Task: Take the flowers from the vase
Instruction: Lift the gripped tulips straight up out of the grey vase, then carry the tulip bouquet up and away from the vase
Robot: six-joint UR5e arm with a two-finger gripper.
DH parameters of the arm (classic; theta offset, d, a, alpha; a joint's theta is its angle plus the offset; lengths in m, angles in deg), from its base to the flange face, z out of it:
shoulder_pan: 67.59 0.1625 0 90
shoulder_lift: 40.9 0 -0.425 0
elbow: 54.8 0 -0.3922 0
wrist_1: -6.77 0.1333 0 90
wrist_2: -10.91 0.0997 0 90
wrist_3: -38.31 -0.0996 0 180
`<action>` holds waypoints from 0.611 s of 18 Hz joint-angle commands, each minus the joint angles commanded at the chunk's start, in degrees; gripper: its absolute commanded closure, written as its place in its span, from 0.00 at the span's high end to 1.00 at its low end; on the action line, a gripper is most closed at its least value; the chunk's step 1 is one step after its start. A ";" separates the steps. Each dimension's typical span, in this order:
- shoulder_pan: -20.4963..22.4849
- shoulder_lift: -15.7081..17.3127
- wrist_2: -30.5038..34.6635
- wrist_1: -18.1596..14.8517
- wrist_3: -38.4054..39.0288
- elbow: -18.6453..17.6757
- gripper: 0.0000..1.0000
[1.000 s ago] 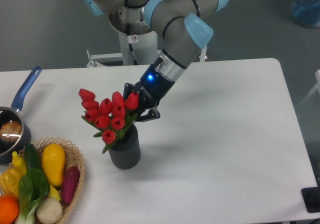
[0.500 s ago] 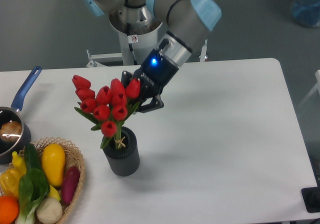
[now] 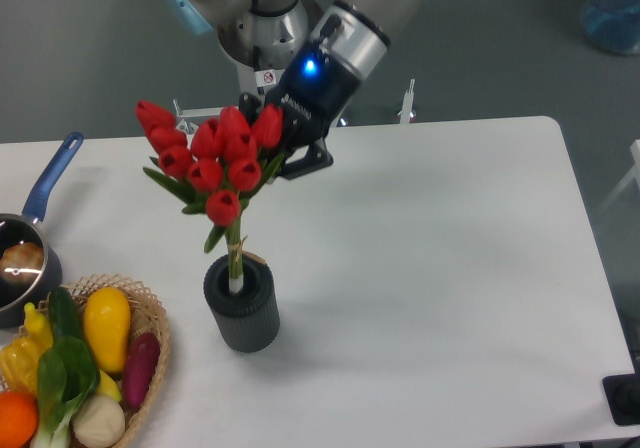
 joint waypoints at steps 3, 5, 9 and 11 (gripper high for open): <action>1.32 0.18 -0.17 -0.18 0.18 0.88 0.00; 2.89 0.27 -0.35 -0.18 0.79 1.49 0.00; 5.01 0.36 -0.70 -0.18 1.40 4.12 0.00; 5.53 0.44 -1.14 -0.09 4.99 5.53 0.00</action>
